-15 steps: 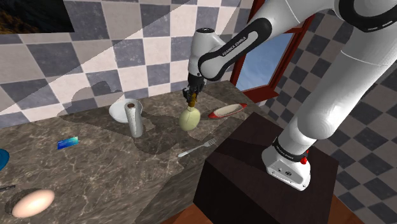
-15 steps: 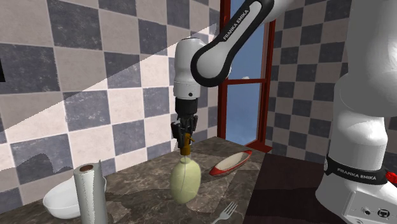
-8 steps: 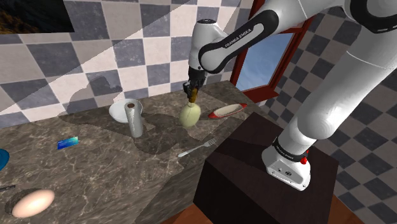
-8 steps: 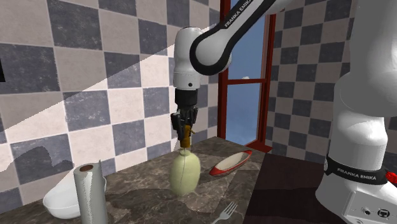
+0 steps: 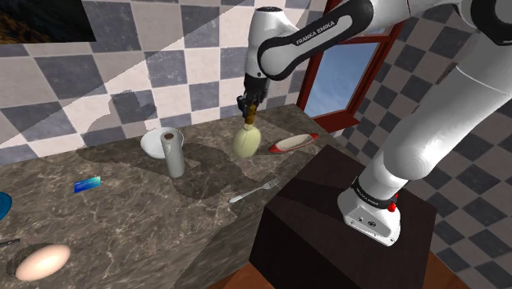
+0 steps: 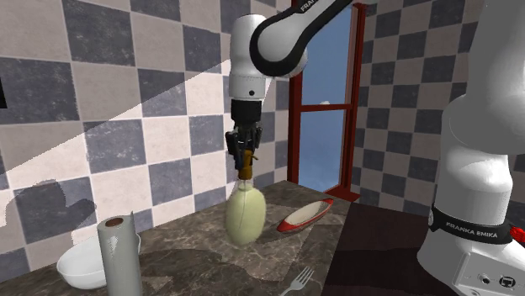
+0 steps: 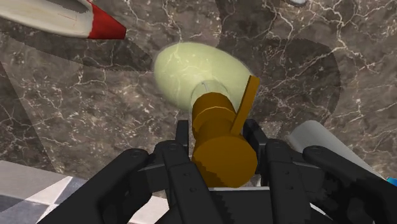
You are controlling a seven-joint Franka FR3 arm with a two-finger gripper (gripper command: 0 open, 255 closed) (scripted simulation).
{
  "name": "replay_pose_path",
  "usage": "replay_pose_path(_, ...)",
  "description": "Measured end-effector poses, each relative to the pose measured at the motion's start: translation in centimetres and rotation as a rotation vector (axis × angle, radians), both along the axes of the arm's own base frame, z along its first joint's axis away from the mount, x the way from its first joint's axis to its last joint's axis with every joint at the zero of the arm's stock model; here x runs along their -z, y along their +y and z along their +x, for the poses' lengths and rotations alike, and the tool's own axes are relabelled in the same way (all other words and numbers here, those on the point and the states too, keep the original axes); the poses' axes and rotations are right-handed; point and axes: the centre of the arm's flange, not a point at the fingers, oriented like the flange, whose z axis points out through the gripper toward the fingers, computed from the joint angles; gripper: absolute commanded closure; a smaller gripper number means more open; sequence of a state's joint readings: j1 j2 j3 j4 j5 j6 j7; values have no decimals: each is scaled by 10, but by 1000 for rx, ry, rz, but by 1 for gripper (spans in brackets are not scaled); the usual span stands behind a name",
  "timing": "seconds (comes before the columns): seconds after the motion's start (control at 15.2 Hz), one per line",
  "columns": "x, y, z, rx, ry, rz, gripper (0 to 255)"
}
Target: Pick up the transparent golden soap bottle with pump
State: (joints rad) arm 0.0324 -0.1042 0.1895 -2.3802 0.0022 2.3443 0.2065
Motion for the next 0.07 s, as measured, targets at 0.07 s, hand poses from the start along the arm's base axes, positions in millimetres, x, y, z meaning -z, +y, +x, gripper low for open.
replay_pose_path(0.07, -3, 0, -1, 0, 0, 0, 255)
